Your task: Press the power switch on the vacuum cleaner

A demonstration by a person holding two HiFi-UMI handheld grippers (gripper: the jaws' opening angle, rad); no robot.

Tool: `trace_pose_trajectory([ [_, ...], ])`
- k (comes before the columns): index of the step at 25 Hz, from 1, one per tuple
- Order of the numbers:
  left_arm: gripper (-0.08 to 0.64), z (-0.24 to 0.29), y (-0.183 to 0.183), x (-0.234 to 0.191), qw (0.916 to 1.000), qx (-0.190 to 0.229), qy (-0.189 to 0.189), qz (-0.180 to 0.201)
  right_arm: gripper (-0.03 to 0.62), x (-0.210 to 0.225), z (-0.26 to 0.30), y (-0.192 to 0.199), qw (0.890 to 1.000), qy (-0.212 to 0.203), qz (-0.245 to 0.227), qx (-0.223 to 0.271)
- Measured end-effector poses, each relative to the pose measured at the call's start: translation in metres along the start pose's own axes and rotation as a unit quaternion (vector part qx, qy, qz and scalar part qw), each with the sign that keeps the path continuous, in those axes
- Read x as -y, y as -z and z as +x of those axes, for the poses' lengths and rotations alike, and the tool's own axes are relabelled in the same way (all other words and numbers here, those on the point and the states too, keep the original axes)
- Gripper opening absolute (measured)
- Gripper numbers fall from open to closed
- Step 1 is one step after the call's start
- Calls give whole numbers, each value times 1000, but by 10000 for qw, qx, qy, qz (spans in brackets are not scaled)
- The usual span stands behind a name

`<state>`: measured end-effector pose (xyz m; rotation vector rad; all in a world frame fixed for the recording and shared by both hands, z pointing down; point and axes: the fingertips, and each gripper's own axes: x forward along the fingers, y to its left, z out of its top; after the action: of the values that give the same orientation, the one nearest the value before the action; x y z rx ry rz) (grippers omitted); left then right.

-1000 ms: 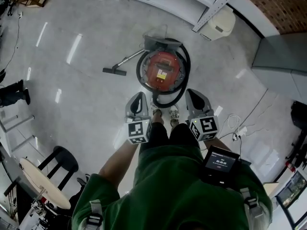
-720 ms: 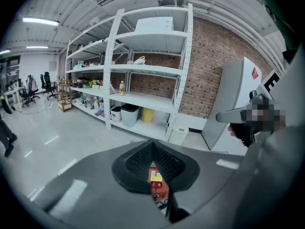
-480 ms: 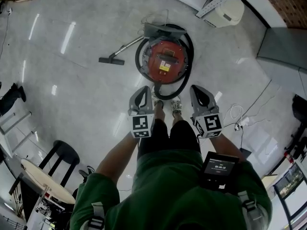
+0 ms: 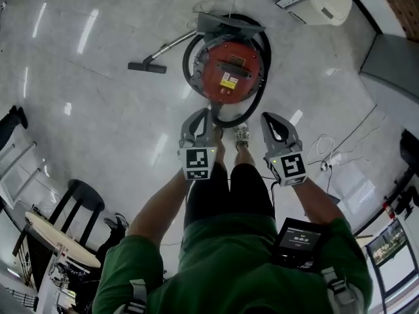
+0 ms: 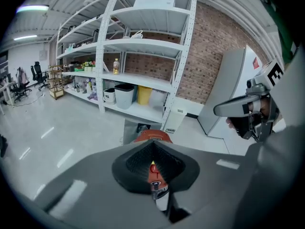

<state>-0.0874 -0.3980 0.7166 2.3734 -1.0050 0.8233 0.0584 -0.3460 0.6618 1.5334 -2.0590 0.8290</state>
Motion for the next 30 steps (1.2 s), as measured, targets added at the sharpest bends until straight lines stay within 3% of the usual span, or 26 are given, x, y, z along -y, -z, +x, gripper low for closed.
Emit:
trace_pose_trajectory([
  [19, 8, 85, 84, 2, 9988, -454, 197, -35, 2, 11, 67, 67, 9994, -228, 42, -241],
  [30, 8, 125, 115, 9, 9975, -642, 278, -25, 2, 17, 84, 99, 9986, -284, 71, -431],
])
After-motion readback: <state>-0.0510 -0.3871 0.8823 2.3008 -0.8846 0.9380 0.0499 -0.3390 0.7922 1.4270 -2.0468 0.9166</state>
